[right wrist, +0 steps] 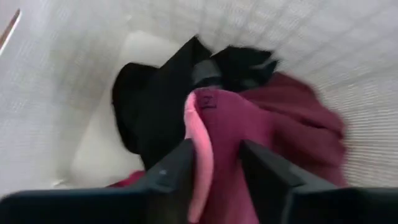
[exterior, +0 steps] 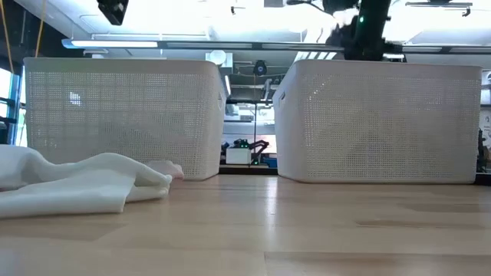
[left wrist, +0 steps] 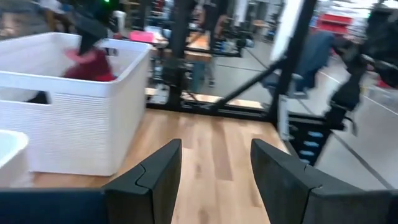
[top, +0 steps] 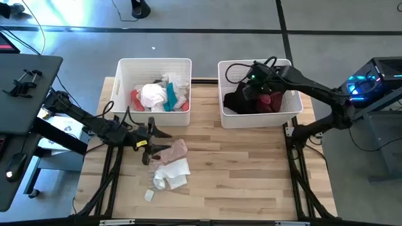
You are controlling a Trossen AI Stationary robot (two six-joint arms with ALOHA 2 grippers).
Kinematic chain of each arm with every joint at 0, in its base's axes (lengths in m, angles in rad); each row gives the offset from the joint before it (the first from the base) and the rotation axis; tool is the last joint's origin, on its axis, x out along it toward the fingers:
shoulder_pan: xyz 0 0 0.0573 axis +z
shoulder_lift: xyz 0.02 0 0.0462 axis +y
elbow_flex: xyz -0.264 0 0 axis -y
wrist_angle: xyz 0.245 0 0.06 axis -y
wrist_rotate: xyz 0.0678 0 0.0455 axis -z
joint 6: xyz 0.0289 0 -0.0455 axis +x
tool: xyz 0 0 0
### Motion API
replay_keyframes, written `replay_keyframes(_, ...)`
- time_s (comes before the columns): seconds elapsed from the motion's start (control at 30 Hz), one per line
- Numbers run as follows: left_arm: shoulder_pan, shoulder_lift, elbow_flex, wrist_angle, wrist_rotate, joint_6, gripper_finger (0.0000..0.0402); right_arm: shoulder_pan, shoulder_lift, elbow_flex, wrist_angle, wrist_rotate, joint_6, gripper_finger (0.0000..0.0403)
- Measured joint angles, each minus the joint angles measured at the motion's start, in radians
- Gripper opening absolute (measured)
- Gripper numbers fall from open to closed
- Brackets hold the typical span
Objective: Sort clothes
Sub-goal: Put the dark red sock into the right white laundry bin, then put the light pink sock into the left white laundry bin
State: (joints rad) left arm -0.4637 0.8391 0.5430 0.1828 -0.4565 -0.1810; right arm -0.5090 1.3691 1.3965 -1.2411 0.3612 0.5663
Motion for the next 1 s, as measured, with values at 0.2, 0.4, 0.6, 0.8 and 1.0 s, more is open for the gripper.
replay_keyframes(0.2, 0.012, 0.0, 0.0, 0.005, -0.07, -0.008, 0.0179, -0.012, -0.067, -0.037, 0.096, -0.033, -0.016, 0.0212)
replay_keyframes(0.4, 0.056, 0.0, 0.0, 0.042, -0.071, -0.027, 0.0179, 0.166, -0.205, -0.02, 0.271, 0.064, 0.093, 0.0216)
replay_keyframes(0.6, 0.086, 0.0, 0.039, 0.02, -0.013, 0.018, 0.0179, 0.506, -0.26, -0.055, 0.463, 0.232, 0.088, 0.0202)
replay_keyframes(0.8, 0.087, 0.026, 0.184, -0.228, 0.042, 0.122, 0.0179, 0.773, -0.221, -0.13, 0.625, 0.245, 0.114, 0.0199)
replay_keyframes(1.0, 0.102, 0.113, 0.324, -0.319, 0.043, 0.161, 0.0179, 0.946, -0.21, -0.344, 1.015, 0.184, 0.139, 0.0199)
